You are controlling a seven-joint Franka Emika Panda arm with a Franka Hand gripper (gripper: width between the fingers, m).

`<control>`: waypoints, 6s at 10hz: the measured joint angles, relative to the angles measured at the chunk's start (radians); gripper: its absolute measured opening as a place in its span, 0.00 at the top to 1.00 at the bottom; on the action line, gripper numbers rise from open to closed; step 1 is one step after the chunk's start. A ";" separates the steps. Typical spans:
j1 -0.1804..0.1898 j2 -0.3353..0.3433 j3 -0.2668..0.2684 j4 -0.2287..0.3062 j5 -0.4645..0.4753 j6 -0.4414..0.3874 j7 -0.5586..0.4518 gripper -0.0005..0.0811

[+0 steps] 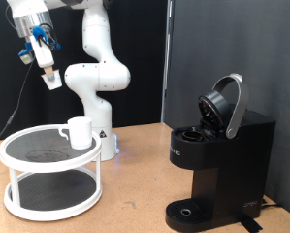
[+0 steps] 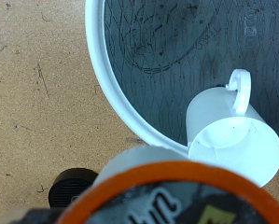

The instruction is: Make a cup of coffee with the keurig machine

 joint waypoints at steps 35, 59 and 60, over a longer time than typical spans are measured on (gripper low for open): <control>0.250 0.295 0.429 0.068 0.493 0.351 0.455 0.54; 0.248 0.334 0.475 -0.012 0.531 0.441 0.414 0.09; 0.248 0.334 0.475 -0.013 0.522 0.439 0.415 0.09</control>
